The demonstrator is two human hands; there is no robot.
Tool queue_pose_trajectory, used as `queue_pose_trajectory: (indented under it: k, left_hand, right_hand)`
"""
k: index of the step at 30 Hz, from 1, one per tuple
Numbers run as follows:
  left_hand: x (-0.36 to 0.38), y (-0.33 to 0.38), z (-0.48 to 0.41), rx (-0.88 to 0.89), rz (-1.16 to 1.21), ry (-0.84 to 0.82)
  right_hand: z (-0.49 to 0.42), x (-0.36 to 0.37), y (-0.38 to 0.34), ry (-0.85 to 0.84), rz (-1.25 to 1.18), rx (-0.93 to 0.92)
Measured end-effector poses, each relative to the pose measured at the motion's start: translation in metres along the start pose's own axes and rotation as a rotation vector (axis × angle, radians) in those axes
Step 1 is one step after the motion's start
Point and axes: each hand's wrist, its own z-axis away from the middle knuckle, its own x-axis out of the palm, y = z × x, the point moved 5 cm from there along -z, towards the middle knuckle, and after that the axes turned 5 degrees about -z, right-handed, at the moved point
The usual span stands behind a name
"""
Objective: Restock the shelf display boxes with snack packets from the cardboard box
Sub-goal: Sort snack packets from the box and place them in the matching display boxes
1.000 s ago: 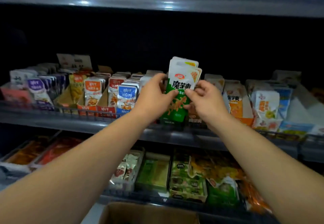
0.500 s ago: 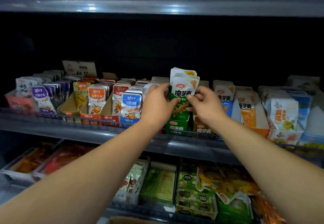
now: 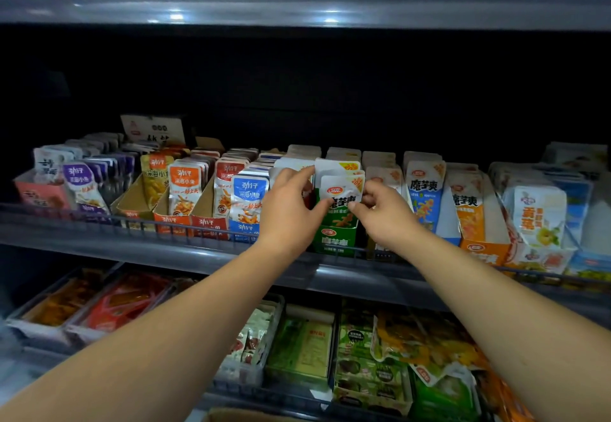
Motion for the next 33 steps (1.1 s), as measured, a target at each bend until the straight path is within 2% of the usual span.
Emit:
queue_pose_trajectory:
  k: [6,11,13,16,19,27,33]
  left_hand:
    - [0.002,0.003,0.0,0.045,-0.059,-0.023]
    - [0.008,-0.016,0.012,-0.157,0.058,-0.005]
    - [0.011,-0.026,0.018,-0.194,-0.031,-0.035]
    - [0.011,-0.026,0.022,-0.161,-0.19,-0.057]
    - [0.012,-0.024,0.021,-0.221,-0.28,-0.097]
    - [0.022,-0.035,0.027,-0.313,-0.23,-0.06]
    - [0.023,-0.032,0.024,-0.365,-0.193,-0.07]
  right_hand:
    - [0.002,-0.006,-0.002,0.003,0.144,-0.015]
    - [0.004,-0.003,-0.006,0.06,0.146,-0.036]
    - [0.002,-0.001,-0.007,0.069,0.192,-0.045]
    - [-0.002,0.0,-0.008,0.071,0.249,-0.053]
    - [-0.007,0.001,-0.007,0.062,0.288,-0.05]
    - [-0.019,-0.001,-0.009,0.012,0.414,-0.085]
    - [-0.027,0.004,-0.001,0.089,0.458,-0.113]
